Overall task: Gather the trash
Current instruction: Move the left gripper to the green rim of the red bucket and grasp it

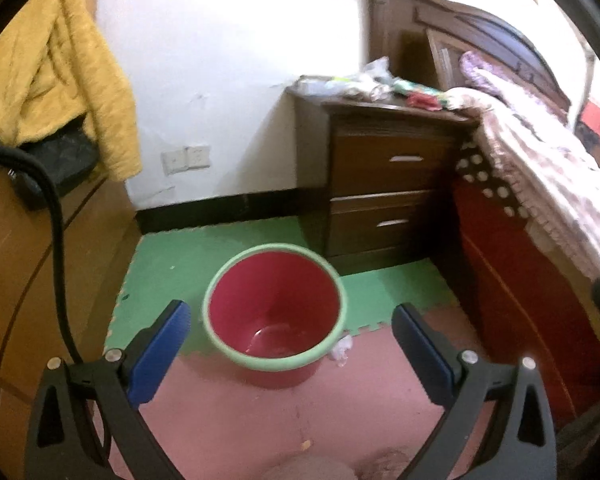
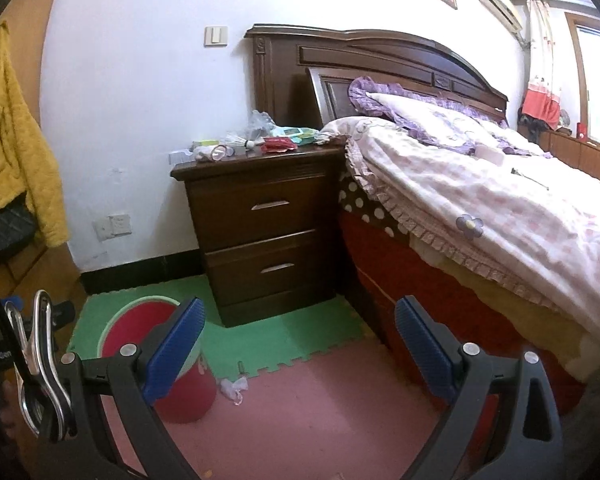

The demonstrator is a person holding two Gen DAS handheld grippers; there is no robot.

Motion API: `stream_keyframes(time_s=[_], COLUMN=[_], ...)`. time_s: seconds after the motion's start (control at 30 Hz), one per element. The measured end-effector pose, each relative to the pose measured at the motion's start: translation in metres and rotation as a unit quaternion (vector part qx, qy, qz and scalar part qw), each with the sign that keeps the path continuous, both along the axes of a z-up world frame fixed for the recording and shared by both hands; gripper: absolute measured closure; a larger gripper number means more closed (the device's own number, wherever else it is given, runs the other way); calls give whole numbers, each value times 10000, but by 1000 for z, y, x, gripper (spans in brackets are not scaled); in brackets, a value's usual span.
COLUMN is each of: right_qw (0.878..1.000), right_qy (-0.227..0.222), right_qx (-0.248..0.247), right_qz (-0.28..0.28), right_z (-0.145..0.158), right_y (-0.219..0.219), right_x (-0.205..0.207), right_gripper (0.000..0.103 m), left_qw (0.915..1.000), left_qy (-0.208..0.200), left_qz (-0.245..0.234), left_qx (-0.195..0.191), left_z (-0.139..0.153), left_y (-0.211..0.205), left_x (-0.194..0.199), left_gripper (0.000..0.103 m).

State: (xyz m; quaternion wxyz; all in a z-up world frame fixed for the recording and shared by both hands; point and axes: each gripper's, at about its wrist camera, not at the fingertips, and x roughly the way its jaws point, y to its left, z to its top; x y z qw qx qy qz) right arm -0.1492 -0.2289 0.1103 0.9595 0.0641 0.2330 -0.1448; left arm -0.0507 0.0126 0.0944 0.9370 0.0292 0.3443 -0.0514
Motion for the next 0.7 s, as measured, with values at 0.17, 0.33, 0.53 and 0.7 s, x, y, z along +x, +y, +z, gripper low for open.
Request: stream_keyframes(time_s=[0.17, 0.33, 0.53, 0.7], right_qw=[9997, 9989, 9982, 9962], right_qy=[46, 236, 339, 653], right_qx=[96, 2, 74, -24], right_qz=[209, 404, 497, 584], right_z=[-9, -18, -31, -50], right_y=[9, 17, 18, 22], right_x=[13, 34, 55, 73], right_gripper=[5, 5, 5, 5], left_qw=[9982, 9938, 9873, 9811], left_qy=[356, 718, 1120, 1551], left_qz=[474, 846, 1102, 1145], left_qx=[68, 102, 215, 164], left_z=[-26, -54, -101, -138], left_y=[25, 44, 59, 66], left_x=[24, 52, 83, 106], left_gripper=[1, 1, 1, 4])
